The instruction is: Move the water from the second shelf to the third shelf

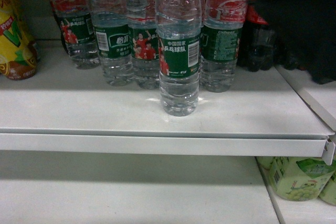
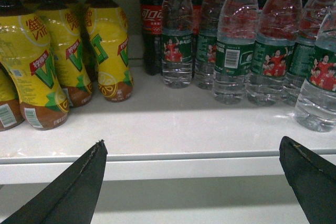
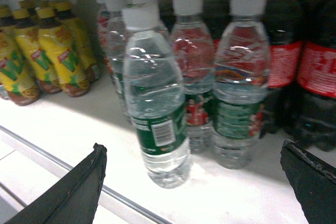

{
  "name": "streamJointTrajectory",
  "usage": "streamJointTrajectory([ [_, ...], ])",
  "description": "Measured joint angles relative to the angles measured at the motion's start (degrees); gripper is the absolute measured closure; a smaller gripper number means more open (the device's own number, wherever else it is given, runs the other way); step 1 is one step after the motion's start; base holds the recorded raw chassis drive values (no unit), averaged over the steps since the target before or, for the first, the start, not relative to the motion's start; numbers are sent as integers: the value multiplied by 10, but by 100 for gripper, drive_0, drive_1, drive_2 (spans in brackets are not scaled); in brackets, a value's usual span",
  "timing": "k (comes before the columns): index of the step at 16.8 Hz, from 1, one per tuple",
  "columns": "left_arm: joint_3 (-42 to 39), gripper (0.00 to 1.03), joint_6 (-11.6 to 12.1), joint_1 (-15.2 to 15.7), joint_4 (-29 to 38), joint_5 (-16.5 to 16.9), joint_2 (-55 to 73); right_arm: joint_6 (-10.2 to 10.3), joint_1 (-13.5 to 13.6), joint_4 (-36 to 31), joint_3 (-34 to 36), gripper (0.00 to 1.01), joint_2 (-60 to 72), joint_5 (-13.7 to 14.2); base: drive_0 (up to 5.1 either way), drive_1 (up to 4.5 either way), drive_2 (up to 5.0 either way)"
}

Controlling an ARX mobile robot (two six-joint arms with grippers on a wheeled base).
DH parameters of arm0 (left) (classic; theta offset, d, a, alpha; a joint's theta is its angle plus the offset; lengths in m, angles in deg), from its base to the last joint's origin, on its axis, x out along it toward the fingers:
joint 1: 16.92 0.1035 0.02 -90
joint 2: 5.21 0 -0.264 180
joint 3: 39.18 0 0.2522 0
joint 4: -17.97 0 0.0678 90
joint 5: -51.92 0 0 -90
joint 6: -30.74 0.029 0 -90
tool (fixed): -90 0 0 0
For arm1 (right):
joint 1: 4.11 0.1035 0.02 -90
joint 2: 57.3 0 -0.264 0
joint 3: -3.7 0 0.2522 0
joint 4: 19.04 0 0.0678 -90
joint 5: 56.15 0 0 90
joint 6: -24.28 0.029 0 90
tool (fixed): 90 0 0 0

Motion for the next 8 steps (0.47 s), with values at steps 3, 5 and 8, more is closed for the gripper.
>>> streamJointTrajectory([
  [3, 0, 5, 0, 0, 0, 0, 0, 0, 26, -12, -19, 3, 34, 0, 0, 0, 0],
  [5, 0, 5, 0, 0, 0, 0, 0, 0, 42, -19, -35, 3, 64, 0, 0, 0, 0],
  [8, 0, 5, 0, 0, 0, 0, 0, 1, 67, -21, -64, 3, 115, 0, 0, 0, 0],
])
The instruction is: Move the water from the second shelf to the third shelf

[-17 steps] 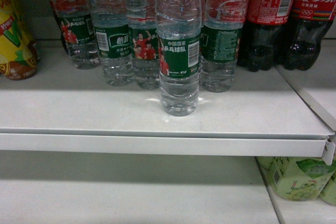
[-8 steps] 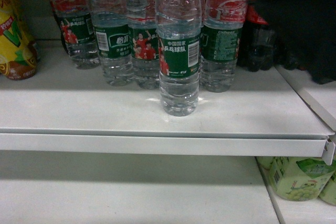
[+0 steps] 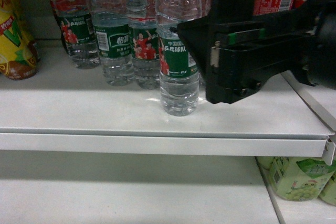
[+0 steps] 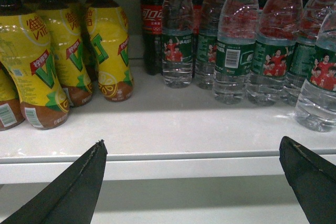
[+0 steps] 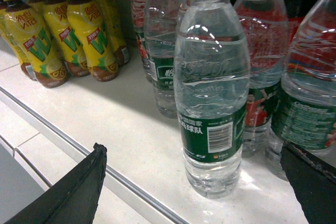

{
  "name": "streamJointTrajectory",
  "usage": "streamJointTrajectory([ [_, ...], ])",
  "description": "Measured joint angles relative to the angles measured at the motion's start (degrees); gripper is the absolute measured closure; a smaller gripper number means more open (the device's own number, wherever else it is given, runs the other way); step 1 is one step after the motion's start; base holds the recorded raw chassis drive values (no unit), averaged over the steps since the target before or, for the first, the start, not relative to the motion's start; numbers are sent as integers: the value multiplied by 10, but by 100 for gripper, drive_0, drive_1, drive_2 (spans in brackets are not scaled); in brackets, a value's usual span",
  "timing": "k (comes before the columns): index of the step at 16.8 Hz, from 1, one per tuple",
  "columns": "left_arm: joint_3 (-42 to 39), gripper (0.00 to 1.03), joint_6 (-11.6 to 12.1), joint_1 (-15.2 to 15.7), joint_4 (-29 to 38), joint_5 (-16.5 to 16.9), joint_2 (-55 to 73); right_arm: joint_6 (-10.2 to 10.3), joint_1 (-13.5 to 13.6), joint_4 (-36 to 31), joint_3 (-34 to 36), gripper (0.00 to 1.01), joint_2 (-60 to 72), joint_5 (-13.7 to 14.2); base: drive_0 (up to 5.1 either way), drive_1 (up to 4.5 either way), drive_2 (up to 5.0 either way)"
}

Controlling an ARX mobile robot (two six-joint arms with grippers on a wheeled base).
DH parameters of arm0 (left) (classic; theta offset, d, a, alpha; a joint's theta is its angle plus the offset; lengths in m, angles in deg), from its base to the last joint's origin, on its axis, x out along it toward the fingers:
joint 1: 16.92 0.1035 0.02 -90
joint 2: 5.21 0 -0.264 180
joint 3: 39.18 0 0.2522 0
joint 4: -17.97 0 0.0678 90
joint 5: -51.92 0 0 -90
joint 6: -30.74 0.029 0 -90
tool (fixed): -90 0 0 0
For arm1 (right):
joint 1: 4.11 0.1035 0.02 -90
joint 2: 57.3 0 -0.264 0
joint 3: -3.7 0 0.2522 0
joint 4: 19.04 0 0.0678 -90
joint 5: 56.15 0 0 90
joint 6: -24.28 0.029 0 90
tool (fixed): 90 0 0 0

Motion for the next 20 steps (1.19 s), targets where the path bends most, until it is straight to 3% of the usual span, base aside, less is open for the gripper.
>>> streamJointTrajectory([
  [3, 0, 5, 0, 0, 0, 0, 0, 0, 23, 9, -34, 3, 42, 0, 0, 0, 0],
  [4, 0, 5, 0, 0, 0, 0, 0, 10, 32, 39, -61, 3, 83, 16, 0, 0, 0],
  [9, 0, 5, 0, 0, 0, 0, 0, 55, 24, 99, -130, 3, 134, 82, 0, 0, 0],
  [12, 0, 5, 0, 0, 0, 0, 0, 92, 21, 137, -180, 3, 167, 106, 0, 0, 0],
  [20, 0, 5, 0, 0, 0, 0, 0, 134, 33, 161, -245, 3, 221, 135, 0, 0, 0],
])
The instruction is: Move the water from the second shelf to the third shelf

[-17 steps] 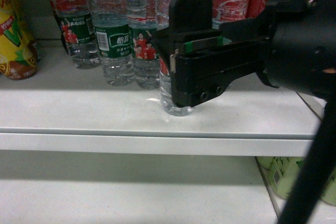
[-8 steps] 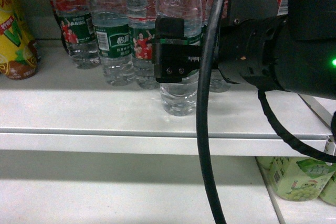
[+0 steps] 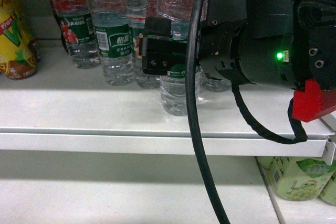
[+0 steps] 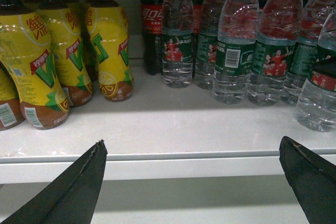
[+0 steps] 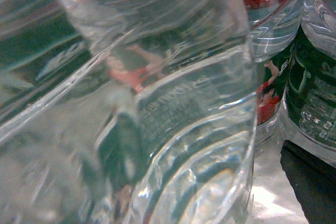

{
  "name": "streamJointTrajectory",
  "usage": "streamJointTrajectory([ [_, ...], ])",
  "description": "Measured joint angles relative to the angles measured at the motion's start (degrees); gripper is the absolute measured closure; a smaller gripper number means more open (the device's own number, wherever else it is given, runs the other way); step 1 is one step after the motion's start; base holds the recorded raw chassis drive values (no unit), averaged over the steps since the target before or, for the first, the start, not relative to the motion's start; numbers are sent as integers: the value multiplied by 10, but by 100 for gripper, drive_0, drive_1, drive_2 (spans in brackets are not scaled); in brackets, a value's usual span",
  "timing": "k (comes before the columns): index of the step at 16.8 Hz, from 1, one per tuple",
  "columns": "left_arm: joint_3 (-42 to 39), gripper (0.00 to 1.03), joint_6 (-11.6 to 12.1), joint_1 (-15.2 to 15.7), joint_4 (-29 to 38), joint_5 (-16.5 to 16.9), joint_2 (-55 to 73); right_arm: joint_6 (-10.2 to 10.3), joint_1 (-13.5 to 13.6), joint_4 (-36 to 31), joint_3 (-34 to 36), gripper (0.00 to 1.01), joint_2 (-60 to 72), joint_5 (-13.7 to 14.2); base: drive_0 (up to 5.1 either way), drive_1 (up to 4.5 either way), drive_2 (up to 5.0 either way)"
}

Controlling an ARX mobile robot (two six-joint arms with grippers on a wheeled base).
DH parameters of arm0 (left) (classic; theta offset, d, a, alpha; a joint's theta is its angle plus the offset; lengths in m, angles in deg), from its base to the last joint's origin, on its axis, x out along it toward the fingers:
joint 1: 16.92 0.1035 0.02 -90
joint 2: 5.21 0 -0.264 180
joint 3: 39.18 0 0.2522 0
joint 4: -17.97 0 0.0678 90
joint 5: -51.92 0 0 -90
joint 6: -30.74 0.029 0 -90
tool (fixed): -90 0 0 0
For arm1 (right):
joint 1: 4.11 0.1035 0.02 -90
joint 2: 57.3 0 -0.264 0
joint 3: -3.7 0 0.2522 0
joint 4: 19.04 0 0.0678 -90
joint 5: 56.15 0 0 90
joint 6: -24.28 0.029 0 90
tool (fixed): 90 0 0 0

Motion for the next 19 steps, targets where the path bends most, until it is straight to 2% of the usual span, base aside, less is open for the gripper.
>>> streamJointTrajectory([
  [5, 0, 5, 0, 0, 0, 0, 0, 2, 7, -11, -18, 3, 11, 17, 0, 0, 0],
  [8, 0, 5, 0, 0, 0, 0, 0, -16, 15, -19, -18, 5, 18, 30, 0, 0, 0],
  [9, 0, 5, 0, 0, 0, 0, 0, -26, 19, -23, -18, 12, 19, 35, 0, 0, 0],
  [10, 0, 5, 0, 0, 0, 0, 0, -64, 23, -42, -13, 30, 19, 52, 0, 0, 0],
  [11, 0, 5, 0, 0, 0, 0, 0, -82, 23, -48, -9, 41, 19, 54, 0, 0, 0],
  [12, 0, 5, 0, 0, 0, 0, 0, -88, 23, -49, -7, 49, 18, 56, 0, 0, 0],
  [14, 0, 5, 0, 0, 0, 0, 0, -90, 22, -51, -2, 57, 13, 54, 0, 0, 0],
  [18, 0, 5, 0, 0, 0, 0, 0, -83, 22, -56, 30, 58, -13, 45, 0, 0, 0],
  [19, 0, 5, 0, 0, 0, 0, 0, -82, 21, -55, 70, 59, -48, 33, 0, 0, 0],
])
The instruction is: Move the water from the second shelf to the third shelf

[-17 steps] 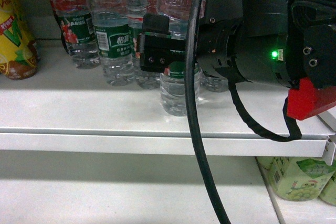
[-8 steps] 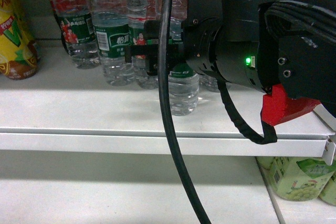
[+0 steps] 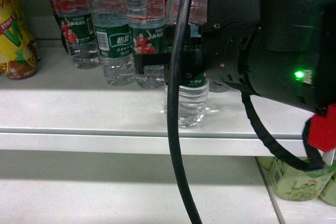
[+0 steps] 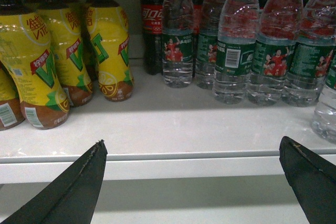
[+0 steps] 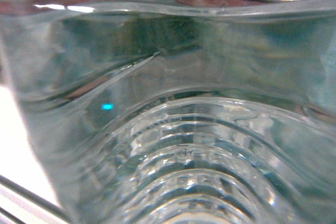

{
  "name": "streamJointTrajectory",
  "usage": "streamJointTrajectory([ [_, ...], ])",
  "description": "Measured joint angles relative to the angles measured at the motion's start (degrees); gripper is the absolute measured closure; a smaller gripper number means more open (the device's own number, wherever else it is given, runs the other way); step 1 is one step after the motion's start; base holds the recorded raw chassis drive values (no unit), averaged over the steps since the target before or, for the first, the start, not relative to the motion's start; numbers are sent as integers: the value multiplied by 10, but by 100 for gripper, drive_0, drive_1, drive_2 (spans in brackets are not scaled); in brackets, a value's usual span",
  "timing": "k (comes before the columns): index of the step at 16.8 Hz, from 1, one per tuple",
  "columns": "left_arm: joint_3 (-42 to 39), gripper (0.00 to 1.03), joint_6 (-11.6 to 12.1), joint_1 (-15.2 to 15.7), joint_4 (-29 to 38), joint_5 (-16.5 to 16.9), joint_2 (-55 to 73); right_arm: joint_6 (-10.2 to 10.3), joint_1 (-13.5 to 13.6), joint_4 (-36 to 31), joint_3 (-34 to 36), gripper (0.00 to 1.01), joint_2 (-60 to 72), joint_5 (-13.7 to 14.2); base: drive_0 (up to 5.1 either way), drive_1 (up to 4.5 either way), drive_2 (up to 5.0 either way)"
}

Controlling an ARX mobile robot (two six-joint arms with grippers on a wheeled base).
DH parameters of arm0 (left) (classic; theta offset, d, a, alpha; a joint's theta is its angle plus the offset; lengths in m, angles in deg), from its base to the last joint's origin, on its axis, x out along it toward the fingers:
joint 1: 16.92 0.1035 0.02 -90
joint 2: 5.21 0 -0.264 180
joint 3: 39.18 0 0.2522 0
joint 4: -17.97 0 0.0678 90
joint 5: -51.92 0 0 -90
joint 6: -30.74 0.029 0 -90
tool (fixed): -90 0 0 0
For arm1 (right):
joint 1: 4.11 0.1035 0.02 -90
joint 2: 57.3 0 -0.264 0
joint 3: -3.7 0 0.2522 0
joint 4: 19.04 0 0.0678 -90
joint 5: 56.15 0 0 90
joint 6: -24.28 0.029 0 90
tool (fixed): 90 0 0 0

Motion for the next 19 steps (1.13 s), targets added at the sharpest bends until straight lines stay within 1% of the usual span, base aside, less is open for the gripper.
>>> streamJointTrajectory([
  [1, 0, 5, 0, 0, 0, 0, 0, 2, -4, 0, 17, 59, -15, -6, 0, 0, 0],
  [3, 0, 5, 0, 0, 0, 0, 0, 3, -17, 3, 56, 59, -52, -29, 0, 0, 0],
  [4, 0, 5, 0, 0, 0, 0, 0, 4, -28, 5, 76, 59, -71, -38, 0, 0, 0],
  [6, 0, 5, 0, 0, 0, 0, 0, 2, -59, 6, 123, 59, -117, -43, 0, 0, 0],
  [9, 0, 5, 0, 0, 0, 0, 0, -11, -104, 2, 181, 59, -173, -58, 0, 0, 0],
  [11, 0, 5, 0, 0, 0, 0, 0, -25, -134, 0, 216, 59, -218, -75, 0, 0, 0],
  [13, 0, 5, 0, 0, 0, 0, 0, -39, -161, 0, 241, 60, -264, -90, 0, 0, 0],
  [14, 0, 5, 0, 0, 0, 0, 0, -42, -175, -1, 252, 60, -285, -93, 0, 0, 0],
  [17, 0, 5, 0, 0, 0, 0, 0, -41, -231, 5, 299, 60, -359, -100, 0, 0, 0],
  [19, 0, 5, 0, 0, 0, 0, 0, -37, -284, 24, 328, 60, -413, -115, 0, 0, 0],
])
